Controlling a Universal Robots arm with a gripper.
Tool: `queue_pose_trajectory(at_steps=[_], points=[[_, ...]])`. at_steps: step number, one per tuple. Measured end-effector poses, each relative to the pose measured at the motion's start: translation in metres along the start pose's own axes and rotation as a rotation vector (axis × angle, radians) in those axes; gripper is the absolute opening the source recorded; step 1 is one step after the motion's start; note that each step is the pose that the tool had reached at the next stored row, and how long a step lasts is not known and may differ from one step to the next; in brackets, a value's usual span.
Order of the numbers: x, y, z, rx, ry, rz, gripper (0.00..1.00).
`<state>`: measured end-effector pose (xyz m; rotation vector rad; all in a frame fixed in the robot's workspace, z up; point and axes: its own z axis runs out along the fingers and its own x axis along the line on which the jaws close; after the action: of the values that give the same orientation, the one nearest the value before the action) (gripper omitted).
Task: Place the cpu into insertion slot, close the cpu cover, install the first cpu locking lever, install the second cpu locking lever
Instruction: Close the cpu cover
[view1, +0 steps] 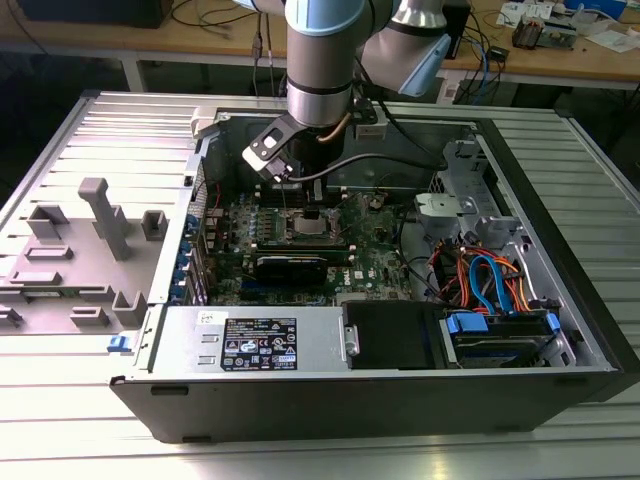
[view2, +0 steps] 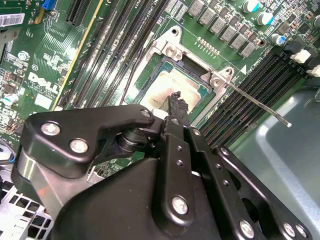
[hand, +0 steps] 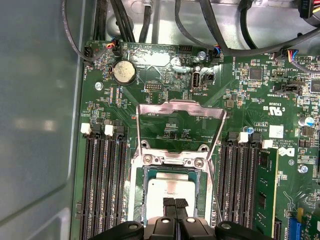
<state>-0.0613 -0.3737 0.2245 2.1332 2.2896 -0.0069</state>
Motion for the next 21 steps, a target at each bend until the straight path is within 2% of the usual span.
queue_pose_trajectory(at_steps=[3,7,15,21], points=[[-0.0001,0.0000,-0.0011,0.0003,-0.0003,0.000,0.11],[-0.0001,0.0000,-0.0093,0.0001,-0.0002,0.000,0.11],[-0.0004,0.0002,-0.0347,0.0000,-0.0002,0.000,0.11],[-0.0006,0.0002,-0.0465,0.0000,-0.0002,0.000,0.11]])
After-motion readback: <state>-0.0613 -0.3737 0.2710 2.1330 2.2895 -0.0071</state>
